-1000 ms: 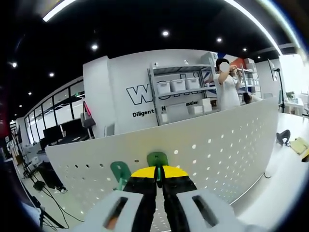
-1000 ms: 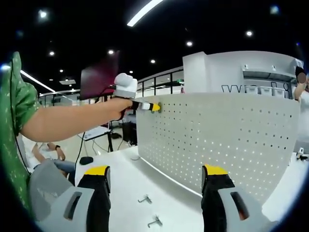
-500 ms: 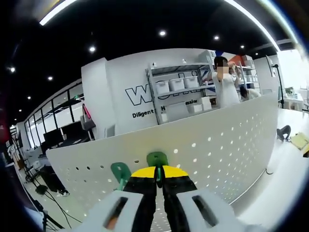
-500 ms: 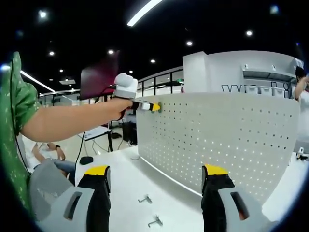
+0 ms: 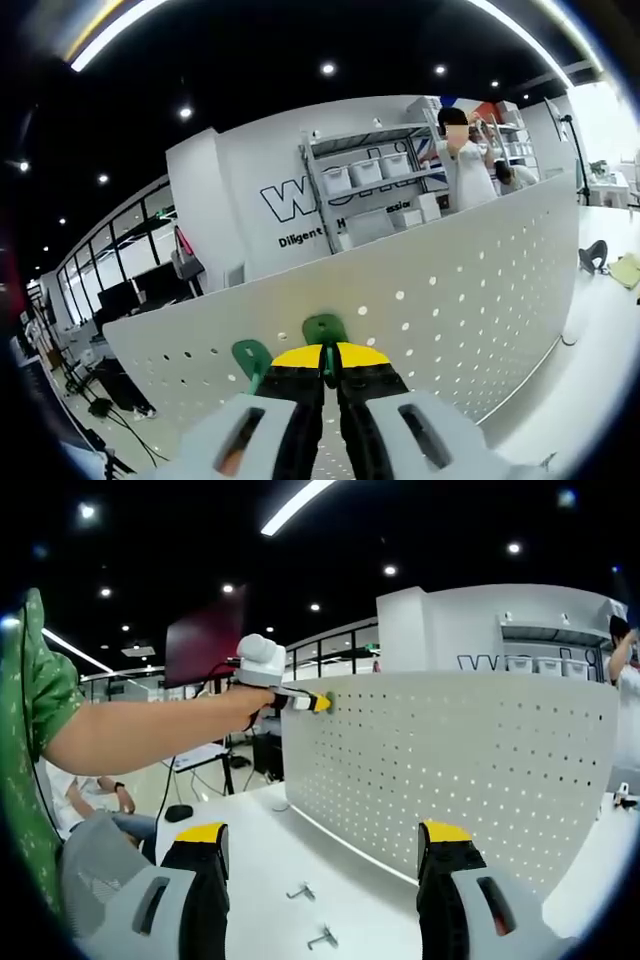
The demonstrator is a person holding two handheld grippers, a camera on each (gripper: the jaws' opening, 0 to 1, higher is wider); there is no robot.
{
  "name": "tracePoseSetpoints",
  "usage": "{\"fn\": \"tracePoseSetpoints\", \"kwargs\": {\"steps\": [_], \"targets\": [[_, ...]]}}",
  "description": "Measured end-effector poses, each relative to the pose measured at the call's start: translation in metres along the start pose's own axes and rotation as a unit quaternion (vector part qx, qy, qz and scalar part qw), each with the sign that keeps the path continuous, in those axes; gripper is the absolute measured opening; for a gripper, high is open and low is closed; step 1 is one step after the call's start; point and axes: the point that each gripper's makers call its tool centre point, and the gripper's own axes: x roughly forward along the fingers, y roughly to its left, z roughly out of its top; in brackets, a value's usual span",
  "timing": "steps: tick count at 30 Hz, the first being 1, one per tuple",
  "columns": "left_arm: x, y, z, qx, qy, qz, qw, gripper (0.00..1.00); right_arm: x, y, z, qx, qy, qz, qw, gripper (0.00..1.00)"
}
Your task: Insert the hook assembly into the mounting plate slot until the hook locks in place.
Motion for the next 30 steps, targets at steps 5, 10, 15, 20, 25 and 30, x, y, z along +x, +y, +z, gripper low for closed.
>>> {"fn": "tracePoseSetpoints", "kwargs": {"steps": [5,10,15,20,25,30], "targets": [[-0.0013,-0.001,0.0003,0.014,-0.003,0.011,0.9998,0.03,-0.0007,-0.0012,-0.0003,0.0,0.0,-0.002,1.0,0.78],[-0.0025,-0.0018,0.0024,0.034,-0.007,0.025,0.9991,0.03,-0.0012,-0.002,-0.0005,0.001,-0.001,-0.003,1.0,0.78],[-0.0026,-0.0009,0.0029,0.031,-0.009,0.026,0.9992,0.03,-0.0017,-0.0033,-0.0015,0.001,0.0,-0.004,1.0,0.78],[-0.0031,-0.0019,0.0033,0.036,-0.012,0.031,0.9988,0.03,-0.0011,-0.003,-0.0015,0.002,-0.001,-0.004,1.0,0.78],[-0.002,0.0001,0.0027,0.029,-0.015,0.029,0.999,0.03,-0.0013,-0.0037,-0.0028,0.004,0.0,-0.004,1.0,0.78],[-0.0019,0.0003,0.0018,0.019,-0.016,0.023,0.9994,0.03,-0.0006,-0.0036,-0.0034,0.006,0.0,-0.003,1.0,0.78]]}}
